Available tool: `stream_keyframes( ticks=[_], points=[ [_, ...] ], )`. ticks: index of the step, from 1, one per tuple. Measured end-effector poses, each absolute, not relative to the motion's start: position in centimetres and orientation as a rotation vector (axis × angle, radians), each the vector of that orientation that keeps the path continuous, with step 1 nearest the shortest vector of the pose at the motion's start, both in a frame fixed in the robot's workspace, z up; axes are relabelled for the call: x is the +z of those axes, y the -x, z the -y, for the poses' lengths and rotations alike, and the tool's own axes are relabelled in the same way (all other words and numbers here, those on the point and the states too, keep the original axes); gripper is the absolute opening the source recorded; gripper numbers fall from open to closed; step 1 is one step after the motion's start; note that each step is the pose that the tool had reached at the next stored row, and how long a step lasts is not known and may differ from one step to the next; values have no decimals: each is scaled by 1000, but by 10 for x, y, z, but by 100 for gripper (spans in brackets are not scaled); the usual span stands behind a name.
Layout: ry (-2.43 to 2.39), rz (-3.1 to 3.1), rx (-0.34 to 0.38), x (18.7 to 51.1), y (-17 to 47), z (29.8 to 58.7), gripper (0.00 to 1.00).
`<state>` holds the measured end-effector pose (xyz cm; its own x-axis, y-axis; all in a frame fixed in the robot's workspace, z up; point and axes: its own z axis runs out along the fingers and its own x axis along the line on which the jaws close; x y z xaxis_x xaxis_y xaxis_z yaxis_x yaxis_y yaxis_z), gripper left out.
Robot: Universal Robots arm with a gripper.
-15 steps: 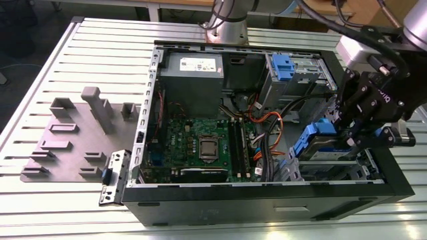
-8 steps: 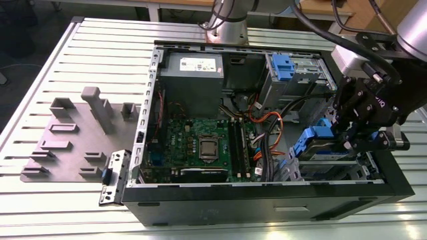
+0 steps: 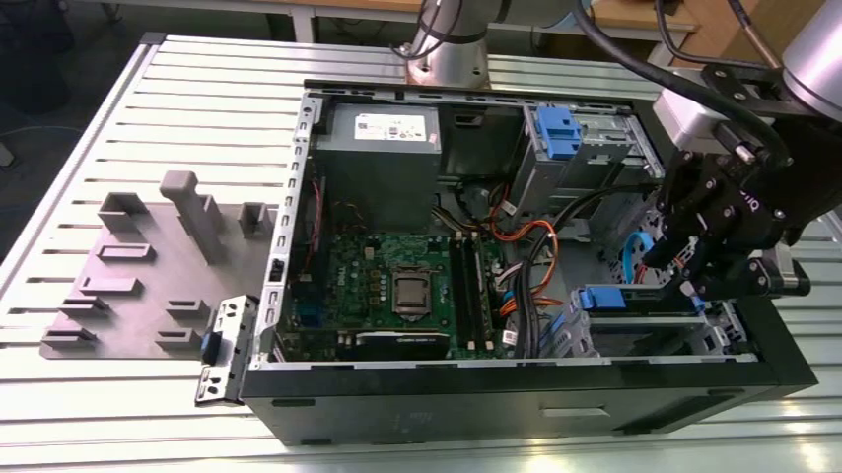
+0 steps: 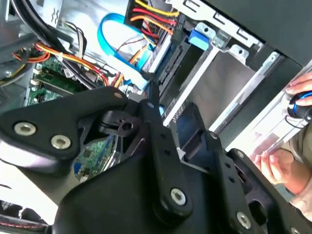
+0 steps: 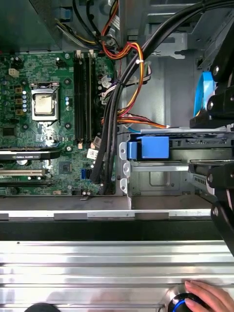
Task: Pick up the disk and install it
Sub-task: 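Insert the disk into the insertion slot, then insert the first disk wire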
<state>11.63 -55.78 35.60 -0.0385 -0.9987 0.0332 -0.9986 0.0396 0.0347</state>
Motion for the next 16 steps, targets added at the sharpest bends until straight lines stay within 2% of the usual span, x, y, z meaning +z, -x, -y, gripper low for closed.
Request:
stream_keyframes(
  ticks=[16],
  points=[
    [-2169,2231,9,348,-114,558,42]
  ],
)
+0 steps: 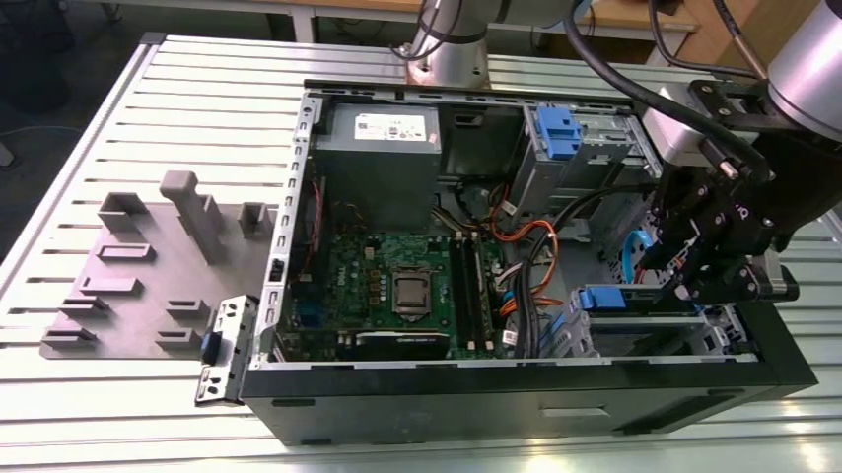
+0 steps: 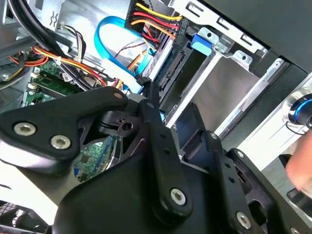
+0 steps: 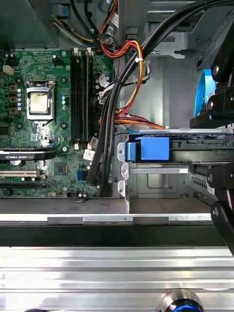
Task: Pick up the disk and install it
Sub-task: 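Insert the first disk wire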
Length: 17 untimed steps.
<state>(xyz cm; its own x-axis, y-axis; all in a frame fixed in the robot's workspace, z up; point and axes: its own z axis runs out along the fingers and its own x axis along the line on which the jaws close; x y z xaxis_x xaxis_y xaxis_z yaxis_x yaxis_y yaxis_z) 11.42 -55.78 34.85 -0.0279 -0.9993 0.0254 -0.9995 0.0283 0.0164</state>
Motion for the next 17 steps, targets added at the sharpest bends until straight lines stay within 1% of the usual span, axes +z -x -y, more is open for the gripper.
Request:
stream_keyframes(
  ticks=[11,17],
  points=[
    [-2170,2231,9,349,-114,558,42],
    [-2170,2231,9,363,-114,558,42]
  ],
)
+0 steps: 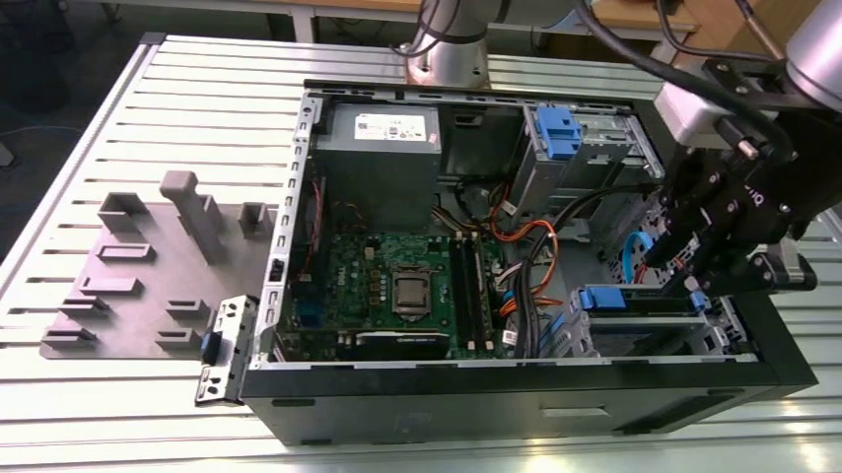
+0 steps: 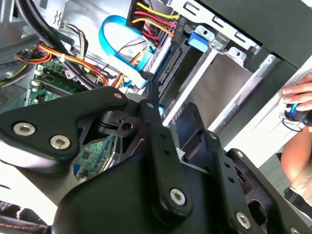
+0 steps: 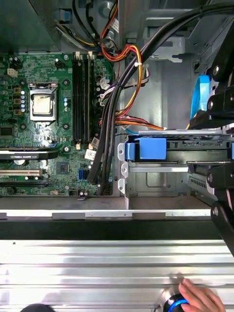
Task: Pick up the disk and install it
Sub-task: 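Insert the first disk wire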
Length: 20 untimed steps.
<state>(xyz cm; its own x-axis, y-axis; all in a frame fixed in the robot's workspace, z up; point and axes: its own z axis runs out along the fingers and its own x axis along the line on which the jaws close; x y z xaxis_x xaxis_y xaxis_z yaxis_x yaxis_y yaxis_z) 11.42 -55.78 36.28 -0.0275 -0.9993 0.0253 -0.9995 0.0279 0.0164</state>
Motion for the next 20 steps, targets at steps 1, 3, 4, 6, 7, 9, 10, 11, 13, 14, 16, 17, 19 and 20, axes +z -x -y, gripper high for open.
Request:
stream_keyframes(
  ticks=[1,3,4,6,7,9,10,11,13,14,16,17,19,20],
  points=[
    [-2170,2231,9,365,-114,558,42],
    [-2169,2231,8,365,-114,558,42],
    [-2169,2231,8,365,-114,557,42],
    [-2169,2230,8,365,-114,555,42],
    [-2169,2230,8,365,-114,554,42],
    [-2170,2230,8,365,-114,551,42],
    [-2170,2230,8,365,-115,549,42],
    [-2170,2231,8,364,-117,549,42],
    [-2170,2231,7,363,-119,547,42],
    [-2170,2231,7,363,-120,547,42],
    [-2171,2232,5,360,-121,547,42],
    [-2171,2232,5,358,-121,547,42],
    [-2171,2232,5,355,-121,547,42],
    [-2171,2232,5,353,-121,547,42]
  ],
)
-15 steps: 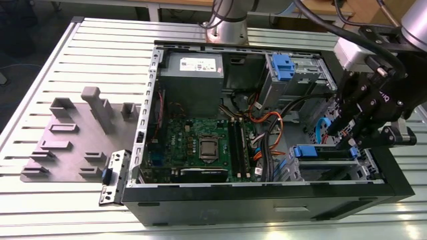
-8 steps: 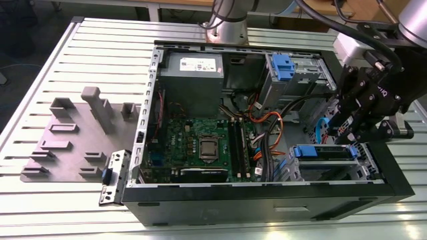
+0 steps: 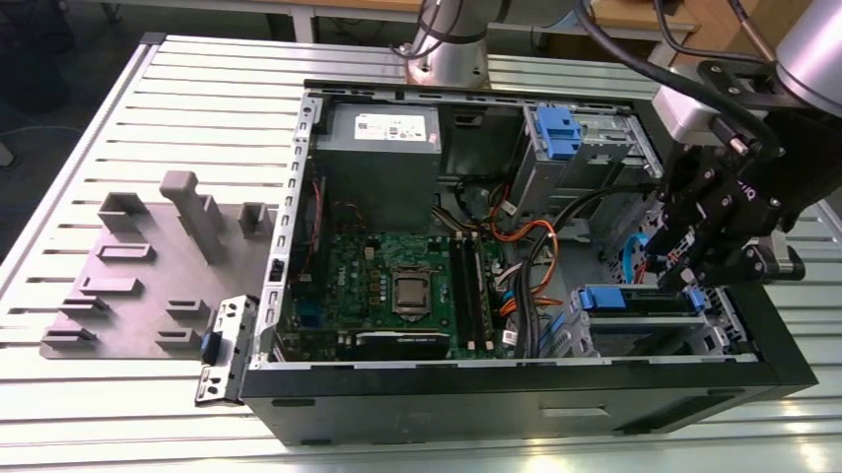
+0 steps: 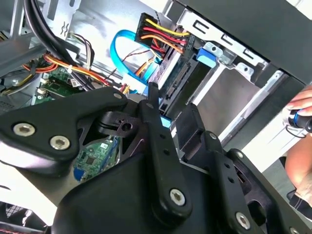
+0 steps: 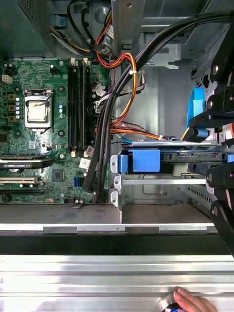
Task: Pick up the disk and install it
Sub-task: 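Insert the first disk wire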
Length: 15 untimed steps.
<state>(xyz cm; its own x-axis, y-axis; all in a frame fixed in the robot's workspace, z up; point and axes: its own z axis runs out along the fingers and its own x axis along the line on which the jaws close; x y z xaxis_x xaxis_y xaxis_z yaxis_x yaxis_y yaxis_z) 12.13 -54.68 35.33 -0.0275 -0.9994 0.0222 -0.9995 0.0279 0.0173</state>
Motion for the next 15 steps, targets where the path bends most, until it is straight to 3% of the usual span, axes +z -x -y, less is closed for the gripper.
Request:
stream_keyframes(
  ticks=[11,13,15],
  points=[
    [-2171,2232,5,351,-121,547,40],
    [-2171,2232,5,351,-121,547,28],
    [-2171,2232,5,351,-121,547,22]
  ],
)
